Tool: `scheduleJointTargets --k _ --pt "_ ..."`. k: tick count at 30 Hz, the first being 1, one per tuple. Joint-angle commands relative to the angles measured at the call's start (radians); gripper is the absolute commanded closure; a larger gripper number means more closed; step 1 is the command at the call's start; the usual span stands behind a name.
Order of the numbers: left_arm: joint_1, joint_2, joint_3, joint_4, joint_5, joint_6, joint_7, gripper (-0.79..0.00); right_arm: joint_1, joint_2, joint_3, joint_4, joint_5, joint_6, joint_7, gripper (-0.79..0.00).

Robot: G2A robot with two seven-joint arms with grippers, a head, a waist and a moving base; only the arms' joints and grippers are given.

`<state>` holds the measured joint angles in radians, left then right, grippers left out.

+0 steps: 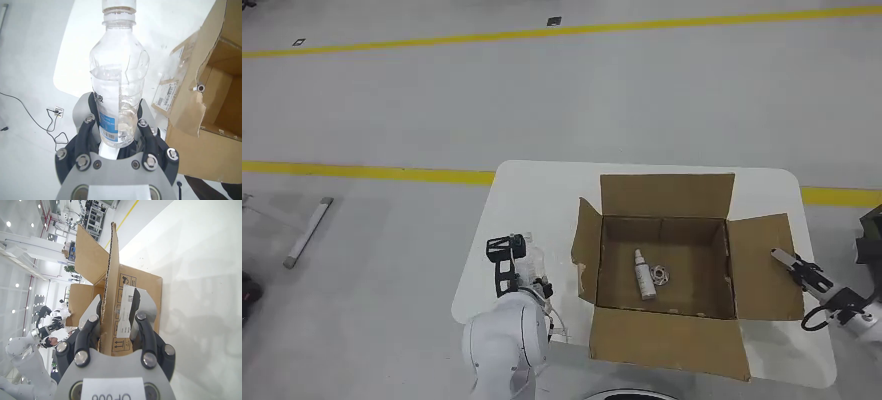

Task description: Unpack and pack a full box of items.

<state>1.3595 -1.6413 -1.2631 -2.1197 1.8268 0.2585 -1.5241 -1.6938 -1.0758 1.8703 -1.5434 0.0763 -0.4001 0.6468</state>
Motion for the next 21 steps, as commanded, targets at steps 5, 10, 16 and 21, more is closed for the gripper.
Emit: scheduleJointTargets --k 5,10,16,21 --pt "-0.005 -0.001 0.002 0.018 -0.008 0.001 0.004 0.0 -0.002 0.002 0.006 -0.003 -0.023 0.001 -0.018 -0.351" --pt "-0.005 -0.001 0.002 0.018 -0.008 0.001 0.004 0.0 -0.011 0.002 0.008 -0.012 -0.034 0.004 -0.037 -0.351" --pt "-0.005 -0.001 0.002 0.018 -0.008 0.001 0.004 0.0 -0.026 0.002 0.02 -0.025 -0.028 -0.003 -0.055 -0.342" --pt "-0.005 -0.001 0.002 0.018 -0.008 0.001 0.004 0.0 -0.035 0.002 0.024 -0.035 -0.026 -0.001 -0.06 -0.348"
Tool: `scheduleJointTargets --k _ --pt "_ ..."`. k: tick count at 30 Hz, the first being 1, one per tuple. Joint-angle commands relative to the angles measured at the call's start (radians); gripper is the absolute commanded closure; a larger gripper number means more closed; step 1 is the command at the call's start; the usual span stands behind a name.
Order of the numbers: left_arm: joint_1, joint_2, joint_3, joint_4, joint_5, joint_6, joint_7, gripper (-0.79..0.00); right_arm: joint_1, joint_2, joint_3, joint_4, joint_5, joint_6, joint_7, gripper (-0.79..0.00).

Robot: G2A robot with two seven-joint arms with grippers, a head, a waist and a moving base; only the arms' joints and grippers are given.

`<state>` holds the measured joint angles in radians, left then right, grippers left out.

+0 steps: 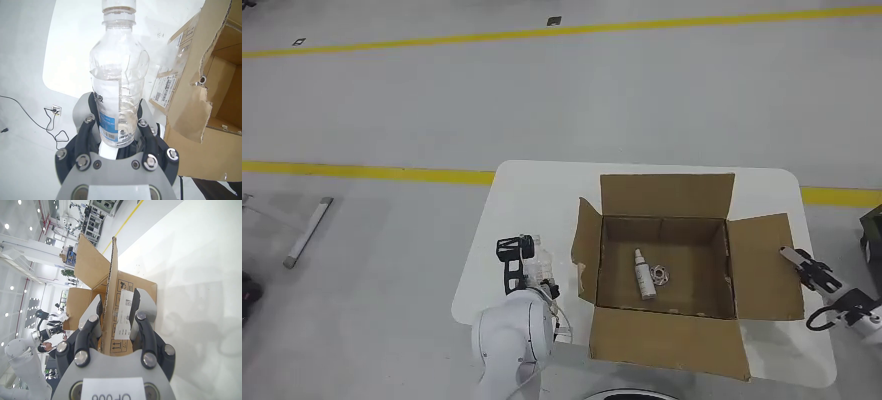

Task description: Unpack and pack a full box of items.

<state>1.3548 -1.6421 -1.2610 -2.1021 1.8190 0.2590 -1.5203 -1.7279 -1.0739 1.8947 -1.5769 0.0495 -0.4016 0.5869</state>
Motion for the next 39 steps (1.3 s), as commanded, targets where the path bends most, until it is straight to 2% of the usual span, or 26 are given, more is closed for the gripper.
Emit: scheduleJointTargets --k 1,4,7,12,17,18,19,28,35,39 --pt "0.0 0.0 0.0 0.0 0.0 0.0 0.0 0.0 -0.003 0.0 0.0 -0.003 0.001 -0.001 0.0 -0.348" --pt "0.0 0.0 0.0 0.0 0.0 0.0 0.0 0.0 -0.011 -0.001 -0.002 -0.008 0.033 -0.007 0.012 -0.345" --pt "0.02 0.002 -0.016 0.026 -0.013 -0.005 0.049 0.0 -0.017 0.001 0.005 -0.018 0.045 0.008 0.036 -0.339" --pt "0.024 0.005 -0.03 0.071 0.053 -0.018 0.087 0.0 -0.025 0.001 -0.004 -0.029 0.039 0.026 0.049 -0.302" --pt "0.047 0.007 -0.006 0.126 0.098 -0.05 0.127 0.0 -0.019 0.003 -0.016 -0.023 0.052 0.02 0.08 -0.139" --pt "0.049 0.007 -0.004 0.134 0.106 -0.056 0.134 0.0 -0.017 0.003 -0.015 -0.02 0.052 0.017 0.085 -0.031" --pt "0.051 0.007 -0.003 0.142 0.112 -0.061 0.141 0.0 -0.015 0.004 -0.014 -0.017 0.054 0.015 0.087 0.0" --pt "0.064 0.014 -0.017 0.269 0.148 -0.139 0.223 0.0 0.004 0.01 0.021 0.015 0.063 0.012 0.09 0.0" --pt "0.041 0.022 -0.011 0.38 0.225 -0.236 0.279 0.0 -0.002 0.013 0.044 0.014 0.074 0.007 0.09 0.0" --pt "0.02 0.02 -0.008 0.426 0.222 -0.22 0.291 0.0 -0.006 0.014 0.047 0.013 0.073 0.008 0.086 0.0"
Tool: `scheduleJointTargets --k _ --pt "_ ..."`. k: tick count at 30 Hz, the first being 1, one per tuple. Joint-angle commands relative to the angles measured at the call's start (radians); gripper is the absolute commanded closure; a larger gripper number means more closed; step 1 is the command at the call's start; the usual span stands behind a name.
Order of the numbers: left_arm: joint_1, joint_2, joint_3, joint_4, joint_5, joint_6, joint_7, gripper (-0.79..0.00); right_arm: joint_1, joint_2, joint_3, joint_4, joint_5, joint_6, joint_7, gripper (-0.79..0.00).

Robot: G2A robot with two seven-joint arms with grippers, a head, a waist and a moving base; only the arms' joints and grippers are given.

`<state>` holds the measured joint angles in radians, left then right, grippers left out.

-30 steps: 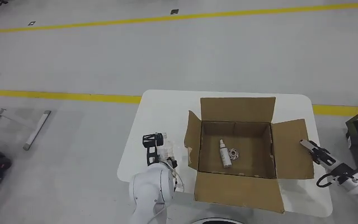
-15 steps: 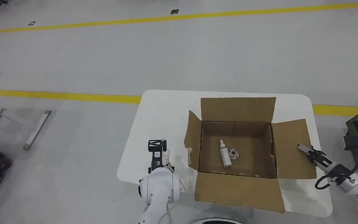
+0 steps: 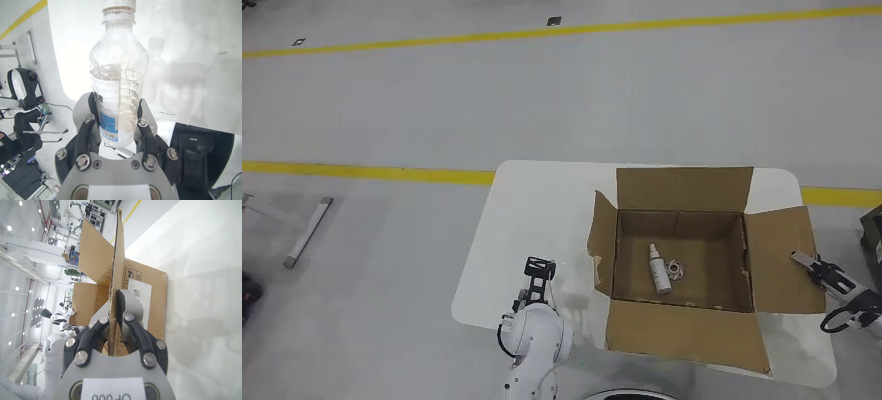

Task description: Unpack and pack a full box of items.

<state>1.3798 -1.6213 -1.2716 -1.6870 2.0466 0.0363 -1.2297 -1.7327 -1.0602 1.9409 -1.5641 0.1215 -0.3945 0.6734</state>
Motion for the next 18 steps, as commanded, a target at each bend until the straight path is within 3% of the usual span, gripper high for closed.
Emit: scheduleJointTargets --k 1,18 --pt "-0.011 -0.002 0.005 0.022 -0.007 0.003 0.002 0.0 -0.002 0.0 0.001 0.0 -0.001 0.0 -0.001 0.0" --pt "-0.11 -0.005 -0.024 0.243 0.007 0.048 0.051 0.0 -0.03 0.0 0.006 -0.011 -0.004 0.002 -0.014 0.0"
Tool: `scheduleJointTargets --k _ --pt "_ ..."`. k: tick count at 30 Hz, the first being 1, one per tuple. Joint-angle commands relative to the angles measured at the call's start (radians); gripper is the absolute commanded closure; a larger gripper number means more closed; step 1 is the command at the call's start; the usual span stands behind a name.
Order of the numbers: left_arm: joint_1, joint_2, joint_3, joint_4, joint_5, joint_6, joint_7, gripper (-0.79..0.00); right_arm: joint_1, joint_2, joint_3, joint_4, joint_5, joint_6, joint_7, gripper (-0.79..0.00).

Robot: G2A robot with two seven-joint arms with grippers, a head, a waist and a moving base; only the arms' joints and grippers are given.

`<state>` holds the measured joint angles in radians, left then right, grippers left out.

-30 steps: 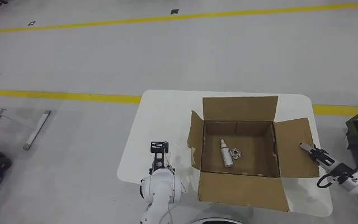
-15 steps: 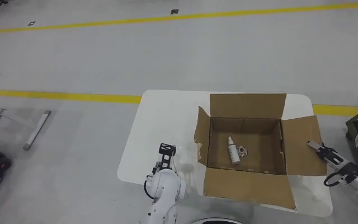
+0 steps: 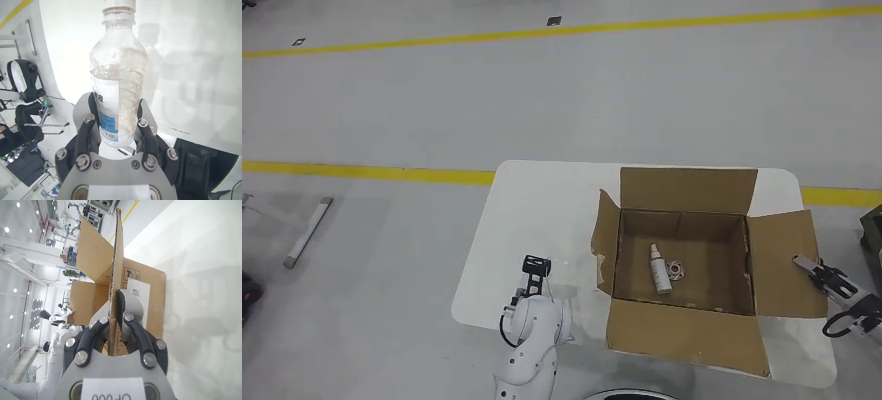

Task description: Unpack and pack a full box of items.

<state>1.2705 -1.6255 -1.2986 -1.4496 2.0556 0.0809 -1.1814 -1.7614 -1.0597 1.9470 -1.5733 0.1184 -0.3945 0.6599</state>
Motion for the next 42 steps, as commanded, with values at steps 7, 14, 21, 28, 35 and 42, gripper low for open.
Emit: scheduleJointTargets --k 7,14,21,28,35,42 --pt "-0.01 -0.004 0.005 0.049 -0.013 0.012 0.016 0.0 -0.008 0.0 -0.002 -0.017 -0.011 0.007 -0.005 -0.049" --pt "-0.028 -0.005 -0.006 0.088 -0.034 0.021 0.021 -0.292 -0.012 0.0 -0.001 -0.024 -0.014 0.013 -0.01 -0.123" --pt "-0.043 -0.007 -0.01 0.108 -0.04 0.031 0.013 -0.785 -0.013 0.0 -0.003 -0.024 -0.014 0.011 -0.015 -0.326" --pt "-0.033 -0.008 -0.007 0.069 -0.028 0.03 -0.002 -0.785 -0.02 0.001 0.021 -0.051 -0.018 -0.015 -0.043 -0.785" --pt "0.013 -0.008 0.006 -0.055 -0.004 0.025 -0.025 -0.785 -0.067 -0.004 0.088 -0.158 -0.024 -0.046 -0.135 -0.785" --pt "0.09 -0.008 0.013 -0.268 -0.016 0.009 -0.047 -0.785 -0.155 -0.019 0.115 -0.363 -0.221 -0.046 -0.289 0.0"
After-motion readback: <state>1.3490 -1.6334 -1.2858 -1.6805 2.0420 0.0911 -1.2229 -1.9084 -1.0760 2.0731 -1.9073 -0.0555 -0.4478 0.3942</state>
